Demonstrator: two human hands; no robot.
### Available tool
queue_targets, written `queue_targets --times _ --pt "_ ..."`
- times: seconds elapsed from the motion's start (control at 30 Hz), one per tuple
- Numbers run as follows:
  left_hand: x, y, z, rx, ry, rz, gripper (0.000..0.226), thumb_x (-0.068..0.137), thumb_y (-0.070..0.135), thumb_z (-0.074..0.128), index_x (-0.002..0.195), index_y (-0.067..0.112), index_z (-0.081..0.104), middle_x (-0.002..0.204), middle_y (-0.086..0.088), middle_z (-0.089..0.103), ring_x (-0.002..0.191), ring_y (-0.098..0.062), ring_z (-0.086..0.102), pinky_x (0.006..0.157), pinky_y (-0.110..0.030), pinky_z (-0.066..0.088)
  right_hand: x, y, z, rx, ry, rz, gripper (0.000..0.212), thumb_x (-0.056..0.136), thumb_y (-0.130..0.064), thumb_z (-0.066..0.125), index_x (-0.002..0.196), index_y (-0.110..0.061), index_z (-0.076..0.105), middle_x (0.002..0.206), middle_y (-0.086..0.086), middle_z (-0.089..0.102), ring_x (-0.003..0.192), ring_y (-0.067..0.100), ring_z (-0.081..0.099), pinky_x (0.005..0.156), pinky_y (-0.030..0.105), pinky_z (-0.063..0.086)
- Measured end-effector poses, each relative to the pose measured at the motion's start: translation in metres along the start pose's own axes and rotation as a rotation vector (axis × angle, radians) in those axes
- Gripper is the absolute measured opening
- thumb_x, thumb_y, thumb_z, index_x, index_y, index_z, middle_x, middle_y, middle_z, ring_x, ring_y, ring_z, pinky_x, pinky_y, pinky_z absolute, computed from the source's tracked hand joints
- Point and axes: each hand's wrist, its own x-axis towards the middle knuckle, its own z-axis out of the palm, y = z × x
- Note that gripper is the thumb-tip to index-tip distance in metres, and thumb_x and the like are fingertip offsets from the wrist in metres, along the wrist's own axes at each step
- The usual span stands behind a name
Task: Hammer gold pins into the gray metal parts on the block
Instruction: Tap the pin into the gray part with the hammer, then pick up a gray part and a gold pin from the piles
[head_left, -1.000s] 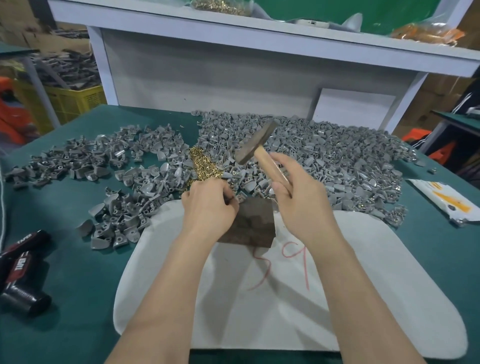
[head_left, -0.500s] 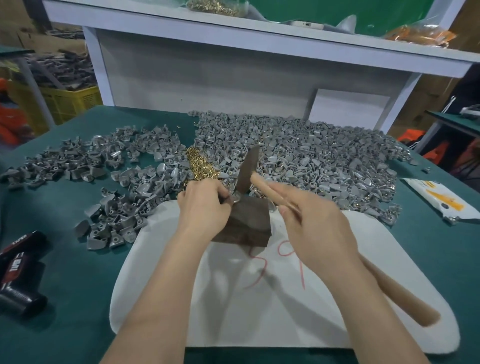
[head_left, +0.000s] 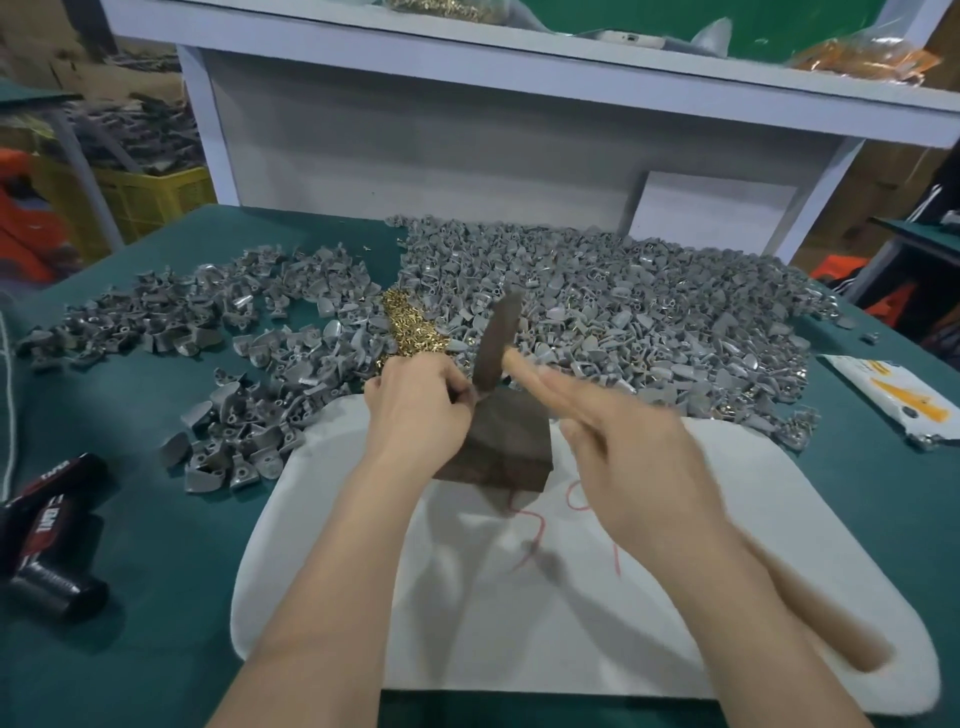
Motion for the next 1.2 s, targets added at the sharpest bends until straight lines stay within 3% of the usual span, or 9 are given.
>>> queue_targets --times 0.1,0.23,0.37,0.57,0.77,0.87,0.97,1.1,1.2 --pt "-0.001 0.0 0.0 -0.004 -0.006 -0.001 0.019 0.085 0.022 0.067 0.071 0.029 0.057 0.093 0.006 0.065 0.107 -0.026 0.053 0.095 -0.039 0.036 0.003 0.0 -0.002 -0.071 -0.087 0.022 0.063 0.091 -0.019 0.053 0.115 -0.074 0.034 0.114 -0.015 0.065 0.097 0.013 0.058 0.079 0.031 0.048" --pt "-0.001 -0.001 0.001 0.028 -0.002 0.015 0.019 0.085 0.02 0.067 0.067 0.023 0.062 0.08 0.008 0.058 0.103 -0.029 0.054 0.091 -0.037 0.035 0.005 0.001 -0.001 0.01 0.1 0.023 0.058 0.092 -0.015 0.052 0.127 -0.06 0.041 0.109 -0.005 0.067 0.093 0.021 0.062 0.079 0.036 0.052" --pt "0.0 0.002 0.0 0.03 0.002 0.001 0.018 0.086 0.023 0.066 0.071 0.03 0.059 0.096 0.008 0.067 0.107 -0.026 0.054 0.093 -0.037 0.032 0.005 0.001 0.001 -0.016 -0.118 0.0 0.076 0.091 -0.015 0.054 0.107 -0.083 0.022 0.117 -0.021 0.064 0.1 0.01 0.06 0.083 0.023 0.046" --pt "-0.001 0.0 0.0 0.04 0.007 0.005 0.021 0.086 0.019 0.065 0.066 0.024 0.059 0.084 0.01 0.062 0.104 -0.026 0.054 0.087 -0.036 0.028 0.025 0.038 0.016 0.208 -0.044 0.249 0.04 0.093 -0.019 0.051 0.129 -0.038 0.052 0.094 -0.013 0.065 0.069 0.003 0.057 0.07 0.023 0.041" --pt "0.0 0.001 0.0 0.046 0.013 0.0 0.021 0.088 0.021 0.063 0.069 0.027 0.061 0.087 0.011 0.062 0.105 -0.023 0.052 0.091 -0.037 0.029 0.03 0.056 0.044 0.415 -0.256 0.552 0.03 0.092 -0.021 0.056 0.121 -0.029 0.06 0.056 -0.009 0.055 0.038 0.011 0.047 0.041 0.023 0.037" --pt "0.001 0.0 0.001 0.059 0.027 0.007 0.018 0.089 0.02 0.061 0.073 0.023 0.066 0.093 0.008 0.067 0.106 -0.025 0.05 0.087 -0.036 0.026 0.032 0.054 0.044 0.098 -0.229 0.464 0.028 0.091 -0.032 0.056 0.118 -0.031 0.062 0.085 -0.004 0.067 0.07 0.016 0.062 0.061 0.028 0.048" --pt "0.0 0.003 0.002 0.031 0.055 0.016 0.016 0.09 0.021 0.061 0.075 0.024 0.064 0.098 0.005 0.068 0.108 -0.024 0.05 0.088 -0.035 0.026 0.036 0.048 0.038 -0.041 -0.048 0.329 0.032 0.09 -0.036 0.055 0.12 -0.027 0.063 0.109 0.005 0.061 0.103 0.025 0.055 0.09 0.037 0.044" --pt "0.002 0.004 0.001 -0.074 0.078 0.091 0.009 0.089 0.019 0.062 0.089 0.022 0.07 0.104 0.003 0.068 0.109 -0.024 0.054 0.1 -0.039 0.037 0.052 0.017 0.043 0.193 -0.156 0.173 0.026 0.089 -0.033 0.06 0.114 -0.03 0.064 0.096 -0.004 0.066 0.084 0.01 0.058 0.08 0.025 0.044" --pt "0.004 0.002 0.001 -0.126 0.1 0.121 0.013 0.089 0.018 0.06 0.098 0.021 0.069 0.112 0.004 0.064 0.112 -0.022 0.053 0.1 -0.045 0.039 0.07 0.005 0.053 0.319 -0.246 0.213 0.01 0.091 -0.023 0.059 0.095 -0.029 0.064 0.084 0.0 0.069 0.076 0.017 0.064 0.077 0.036 0.053"
